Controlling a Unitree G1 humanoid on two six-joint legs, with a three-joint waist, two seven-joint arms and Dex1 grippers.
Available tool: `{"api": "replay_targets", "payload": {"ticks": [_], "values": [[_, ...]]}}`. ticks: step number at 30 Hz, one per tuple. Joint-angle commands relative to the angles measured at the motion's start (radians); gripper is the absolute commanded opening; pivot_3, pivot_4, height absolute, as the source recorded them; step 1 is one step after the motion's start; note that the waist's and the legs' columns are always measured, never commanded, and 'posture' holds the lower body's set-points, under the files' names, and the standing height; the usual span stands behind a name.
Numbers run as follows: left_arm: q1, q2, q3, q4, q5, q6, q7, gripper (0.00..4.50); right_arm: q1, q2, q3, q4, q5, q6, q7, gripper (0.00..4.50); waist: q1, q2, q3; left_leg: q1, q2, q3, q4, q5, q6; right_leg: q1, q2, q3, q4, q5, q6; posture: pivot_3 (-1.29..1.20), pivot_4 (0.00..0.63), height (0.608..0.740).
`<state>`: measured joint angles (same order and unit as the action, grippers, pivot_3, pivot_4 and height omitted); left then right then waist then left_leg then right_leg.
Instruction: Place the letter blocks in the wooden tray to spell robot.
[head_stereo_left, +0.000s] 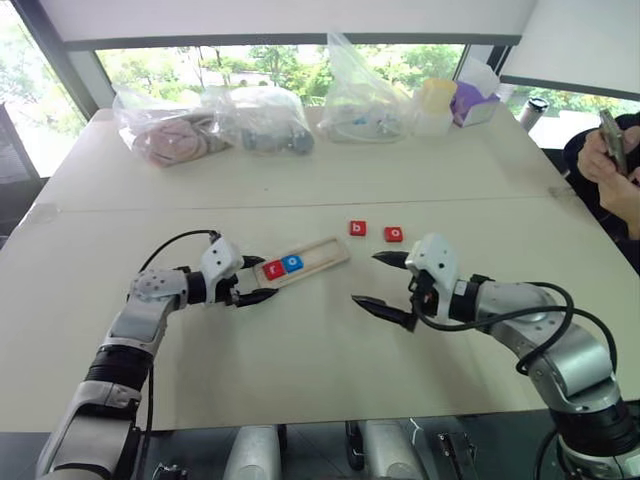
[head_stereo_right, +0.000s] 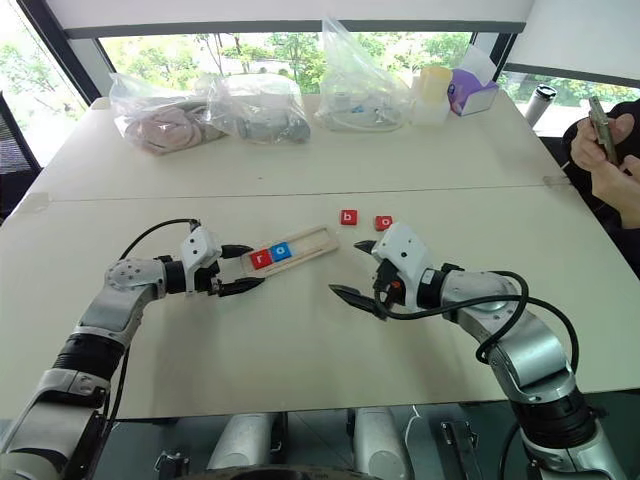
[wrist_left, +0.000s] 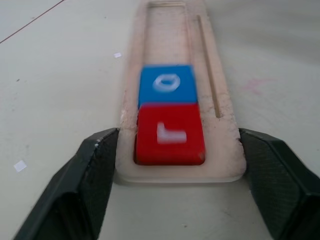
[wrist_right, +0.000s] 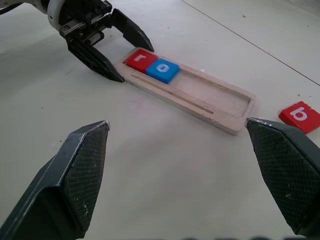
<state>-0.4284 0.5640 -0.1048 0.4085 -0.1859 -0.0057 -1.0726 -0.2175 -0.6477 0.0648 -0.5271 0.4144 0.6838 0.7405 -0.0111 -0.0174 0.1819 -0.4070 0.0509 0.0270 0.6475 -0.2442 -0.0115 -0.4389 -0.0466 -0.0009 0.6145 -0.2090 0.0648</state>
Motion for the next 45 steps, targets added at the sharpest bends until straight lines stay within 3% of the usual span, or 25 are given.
{"api": "replay_targets", "payload": {"ticks": [1,18,35,45], "values": [[0.036,0.011,-0.034,0.025,0.050,0.026,-0.001,3.13,-0.008,-0.011,-0.012,-0.045,0.006,-0.003,-0.006,4.50,0.000,0.000,0.000,0.000,0.000,0.000,0.000,0.000,0.000,0.000,0.000,0.000,0.000,0.000,0.000,0.00,0.150,0.740],[0.063,0.001,-0.195,-0.285,0.023,0.038,-0.192,3.13,-0.009,-0.057,-0.053,-0.030,0.012,-0.006,-0.003,4.50,0.012,-0.001,0.000,-0.003,-0.001,0.000,-0.001,0.000,0.000,-0.001,-0.001,0.000,-0.001,0.000,0.000,0.00,0.150,0.740],[0.025,-0.058,-0.189,-0.159,0.097,-0.025,-0.078,3.13,-0.006,-0.049,-0.041,-0.037,0.010,-0.005,-0.017,4.50,0.025,0.000,0.000,-0.002,-0.001,0.000,0.003,0.000,0.000,0.001,-0.001,0.000,-0.001,-0.002,0.002,0.00,0.150,0.740],[-0.023,-0.064,-0.219,-0.075,0.129,-0.119,-0.100,3.13,-0.012,-0.050,-0.035,-0.034,0.007,-0.006,-0.014,4.50,0.024,0.000,0.000,-0.001,-0.001,0.000,0.004,0.000,0.000,0.003,-0.002,0.000,-0.001,-0.002,0.002,0.00,0.150,0.740]]}}
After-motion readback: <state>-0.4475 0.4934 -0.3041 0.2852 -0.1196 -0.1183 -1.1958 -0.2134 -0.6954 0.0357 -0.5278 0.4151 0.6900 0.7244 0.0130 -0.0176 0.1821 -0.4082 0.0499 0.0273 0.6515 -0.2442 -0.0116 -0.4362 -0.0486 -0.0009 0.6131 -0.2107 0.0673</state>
